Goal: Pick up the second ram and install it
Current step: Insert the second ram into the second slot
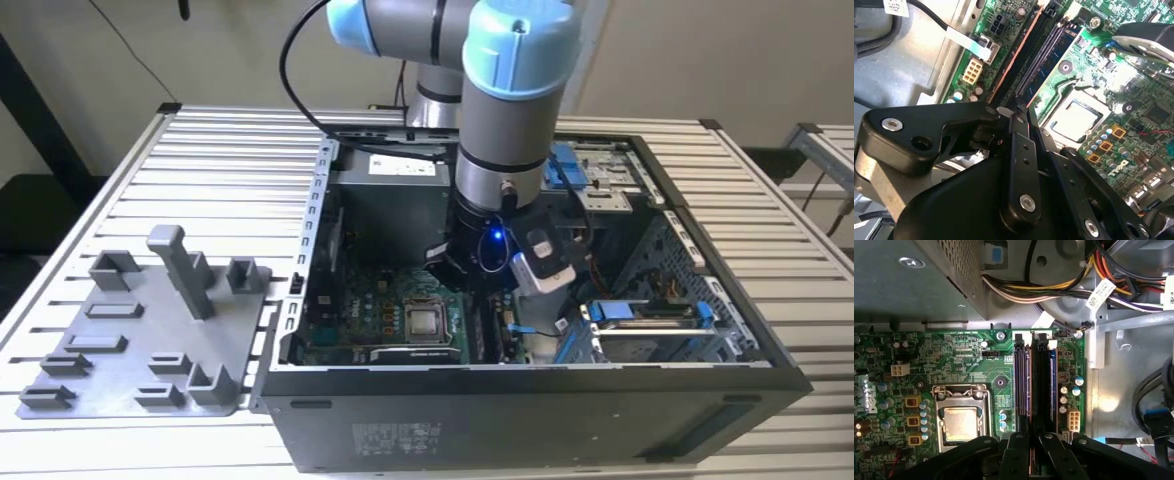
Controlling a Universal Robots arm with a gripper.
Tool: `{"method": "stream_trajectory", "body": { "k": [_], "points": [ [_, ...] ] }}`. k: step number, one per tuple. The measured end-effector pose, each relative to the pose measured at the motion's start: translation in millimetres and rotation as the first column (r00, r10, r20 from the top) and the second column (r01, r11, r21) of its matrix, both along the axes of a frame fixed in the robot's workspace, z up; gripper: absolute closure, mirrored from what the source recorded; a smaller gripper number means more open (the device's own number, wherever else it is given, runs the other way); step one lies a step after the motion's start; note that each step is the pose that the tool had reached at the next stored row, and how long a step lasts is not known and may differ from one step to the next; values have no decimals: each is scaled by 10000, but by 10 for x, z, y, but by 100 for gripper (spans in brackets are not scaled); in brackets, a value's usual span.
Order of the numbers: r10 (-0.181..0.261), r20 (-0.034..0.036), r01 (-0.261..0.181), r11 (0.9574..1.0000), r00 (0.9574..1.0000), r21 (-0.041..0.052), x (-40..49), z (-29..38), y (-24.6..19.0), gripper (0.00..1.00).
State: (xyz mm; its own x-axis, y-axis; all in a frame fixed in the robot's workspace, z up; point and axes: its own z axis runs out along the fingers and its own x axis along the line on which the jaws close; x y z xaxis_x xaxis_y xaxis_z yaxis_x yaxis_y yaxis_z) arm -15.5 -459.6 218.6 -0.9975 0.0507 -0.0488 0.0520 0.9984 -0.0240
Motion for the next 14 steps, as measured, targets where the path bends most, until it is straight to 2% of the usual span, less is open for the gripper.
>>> {"method": "stream_trajectory", "body": {
  "k": [5,14],
  "points": [
    [40,49,-40,10000,10000,-1,0,0,0,86],
    [184,51,-184,9998,9998,12,0,-10,0,86]
  ]
}}
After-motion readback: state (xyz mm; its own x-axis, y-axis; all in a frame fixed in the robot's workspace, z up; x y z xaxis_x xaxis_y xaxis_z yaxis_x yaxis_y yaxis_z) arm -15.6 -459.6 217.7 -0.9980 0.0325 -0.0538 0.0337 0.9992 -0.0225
